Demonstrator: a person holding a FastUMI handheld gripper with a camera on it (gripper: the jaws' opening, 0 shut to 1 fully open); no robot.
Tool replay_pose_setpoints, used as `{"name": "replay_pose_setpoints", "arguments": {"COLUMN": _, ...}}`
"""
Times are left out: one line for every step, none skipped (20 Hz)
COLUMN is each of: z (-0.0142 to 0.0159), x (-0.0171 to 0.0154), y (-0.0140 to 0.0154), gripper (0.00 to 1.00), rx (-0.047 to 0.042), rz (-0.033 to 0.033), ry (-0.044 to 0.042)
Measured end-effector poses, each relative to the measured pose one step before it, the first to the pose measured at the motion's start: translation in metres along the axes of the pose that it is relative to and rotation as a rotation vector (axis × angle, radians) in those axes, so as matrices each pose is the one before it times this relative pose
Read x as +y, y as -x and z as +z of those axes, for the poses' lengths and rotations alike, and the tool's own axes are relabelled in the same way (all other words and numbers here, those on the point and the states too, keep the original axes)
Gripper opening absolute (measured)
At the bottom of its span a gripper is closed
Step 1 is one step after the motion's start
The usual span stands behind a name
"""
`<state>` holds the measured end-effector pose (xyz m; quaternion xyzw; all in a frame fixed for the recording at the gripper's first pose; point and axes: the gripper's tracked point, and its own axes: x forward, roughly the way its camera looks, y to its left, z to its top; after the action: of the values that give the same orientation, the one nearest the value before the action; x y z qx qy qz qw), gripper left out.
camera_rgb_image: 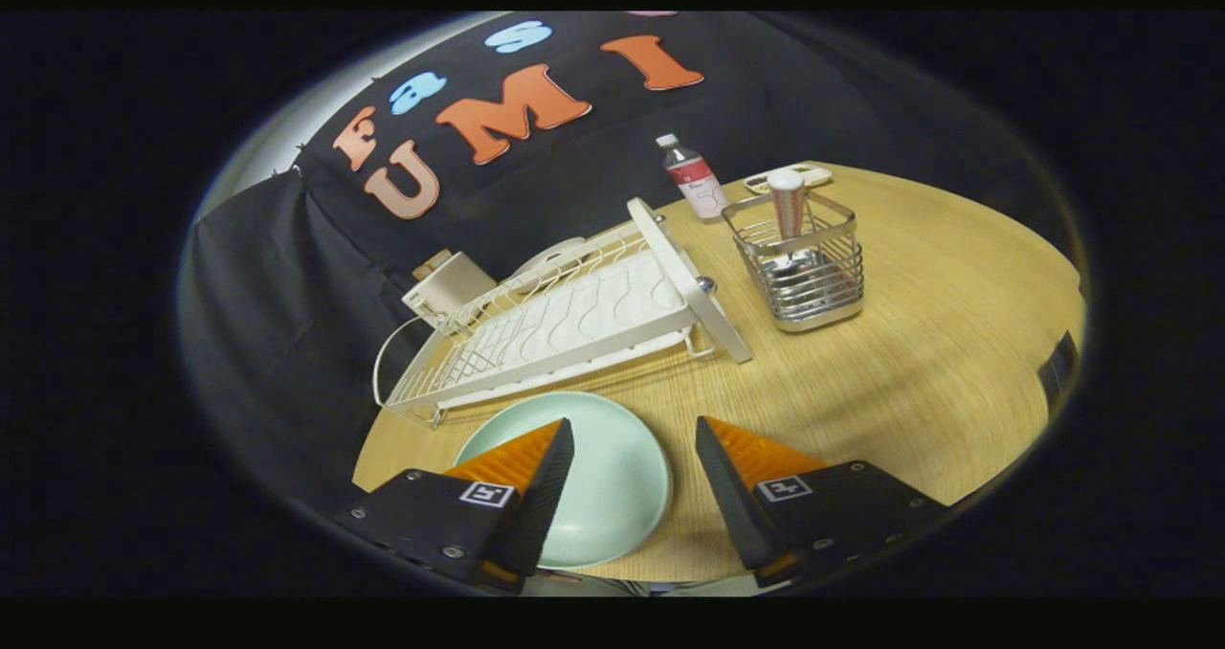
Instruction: Take the plate from the dish rack, then take the spoon from the basket and place it into the plate.
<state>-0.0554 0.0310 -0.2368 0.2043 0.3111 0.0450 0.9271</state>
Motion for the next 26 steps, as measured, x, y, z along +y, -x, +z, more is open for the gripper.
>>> {"name": "replay_pose_setpoints", "arguments": {"z": 0.00817, "x": -0.00724, "y": 0.00298, "gripper": 0.84, "rx": -0.02511, "rz": -0.02405, "ry": 0.02114}}
{"name": "replay_pose_setpoints", "arguments": {"z": 0.00897, "x": -0.00883, "y": 0.00207, "gripper": 0.88, "rx": -0.02867, "rz": -0.02762, "ry": 0.02347}}
{"name": "replay_pose_setpoints", "arguments": {"z": 0.00863, "x": -0.00917, "y": 0.00207, "gripper": 0.94, "rx": -0.02870, "rz": -0.03111, "ry": 0.02272}}
{"name": "replay_pose_setpoints", "arguments": {"z": 0.00905, "x": -0.00908, "y": 0.00112, "gripper": 0.97, "rx": -0.02865, "rz": -0.02780, "ry": 0.02031}}
{"name": "replay_pose_setpoints", "arguments": {"z": 0.00816, "x": -0.00614, "y": 0.00196, "gripper": 0.99, "rx": -0.02683, "rz": -0.02428, "ry": 0.02110}}
{"name": "replay_pose_setpoints", "arguments": {"z": 0.00970, "x": -0.00801, "y": 0.00133, "gripper": 0.99, "rx": -0.02857, "rz": -0.02412, "ry": 0.02074}}
{"name": "replay_pose_setpoints", "arguments": {"z": 0.00850, "x": -0.00731, "y": 0.00060, "gripper": 0.99, "rx": -0.02756, "rz": -0.02287, "ry": 0.02001}}
{"name": "replay_pose_setpoints", "arguments": {"z": 0.00875, "x": -0.00697, "y": 0.00050, "gripper": 0.98, "rx": -0.02986, "rz": -0.02413, "ry": 0.02317}}
{"name": "replay_pose_setpoints", "arguments": {"z": 0.00775, "x": -0.00595, "y": -0.00035, "gripper": 0.98, "rx": -0.02574, "rz": -0.01737, "ry": 0.02175}}
{"name": "replay_pose_setpoints", "arguments": {"z": 0.00794, "x": -0.00460, "y": -0.00093, "gripper": 0.98, "rx": -0.02730, "rz": -0.01460, "ry": 0.02067}}
{"name": "replay_pose_setpoints", "arguments": {"z": 0.00756, "x": -0.00543, "y": -0.00062, "gripper": 0.98, "rx": -0.02731, "rz": -0.02036, "ry": 0.02331}}
{"name": "replay_pose_setpoints", "arguments": {"z": 0.00740, "x": -0.00501, "y": -0.00255, "gripper": 0.98, "rx": -0.02881, "rz": -0.01708, "ry": 0.02583}}
{"name": "replay_pose_setpoints", "arguments": {"z": 0.00648, "x": -0.00338, "y": -0.00149, "gripper": 0.98, "rx": -0.02697, "rz": -0.01547, "ry": 0.02441}}
{"name": "replay_pose_setpoints", "arguments": {"z": 0.00649, "x": -0.00407, "y": -0.00201, "gripper": 0.98, "rx": -0.02666, "rz": -0.01645, "ry": 0.02090}}
{"name": "replay_pose_setpoints", "arguments": {"z": 0.00669, "x": -0.00306, "y": -0.00211, "gripper": 0.99, "rx": -0.03294, "rz": -0.01670, "ry": 0.01676}}
{"name": "replay_pose_setpoints", "arguments": {"z": 0.00524, "x": -0.00283, "y": -0.00318, "gripper": 0.98, "rx": -0.02763, "rz": -0.01442, "ry": 0.01584}}
{"name": "replay_pose_setpoints", "arguments": {"z": 0.00408, "x": -0.00141, "y": -0.00128, "gripper": 0.99, "rx": -0.02447, "rz": -0.01214, "ry": 0.01299}}
{"name": "replay_pose_setpoints", "arguments": {"z": 0.00477, "x": -0.00111, "y": -0.00145, "gripper": 0.99, "rx": -0.02139, "rz": -0.00705, "ry": 0.00483}}
{"name": "replay_pose_setpoints", "arguments": {"z": 0.00278, "x": 0.00171, "y": -0.00183, "gripper": 0.98, "rx": -0.01660, "rz": -0.00017, "ry": -0.00240}}
{"name": "replay_pose_setpoints", "arguments": {"z": 0.00225, "x": 0.00311, "y": -0.00122, "gripper": 0.98, "rx": -0.01145, "rz": 0.01086, "ry": -0.00392}}
{"name": "replay_pose_setpoints", "arguments": {"z": 0.00069, "x": 0.00364, "y": -0.00106, "gripper": 0.97, "rx": -0.00689, "rz": 0.01201, "ry": -0.00582}}
{"name": "replay_pose_setpoints", "arguments": {"z": -0.00050, "x": 0.00354, "y": -0.00228, "gripper": 0.95, "rx": -0.00020, "rz": 0.01260, "ry": 0.00075}}
{"name": "replay_pose_setpoints", "arguments": {"z": -0.00348, "x": 0.00161, "y": -0.00272, "gripper": 0.91, "rx": 0.00652, "rz": 0.00472, "ry": 0.00365}}
{"name": "replay_pose_setpoints", "arguments": {"z": -0.00090, "x": 0.00120, "y": -0.00247, "gripper": 0.88, "rx": 0.00183, "rz": 0.00217, "ry": 0.00264}}
{"name": "replay_pose_setpoints", "arguments": {"z": -0.00092, "x": 0.00093, "y": -0.00314, "gripper": 0.84, "rx": 0.00102, "rz": -0.00021, "ry": 0.00349}}
{"name": "replay_pose_setpoints", "arguments": {"z": -0.00234, "x": 0.00102, "y": -0.00266, "gripper": 0.80, "rx": 0.00254, "rz": -0.00116, "ry": 0.00356}}
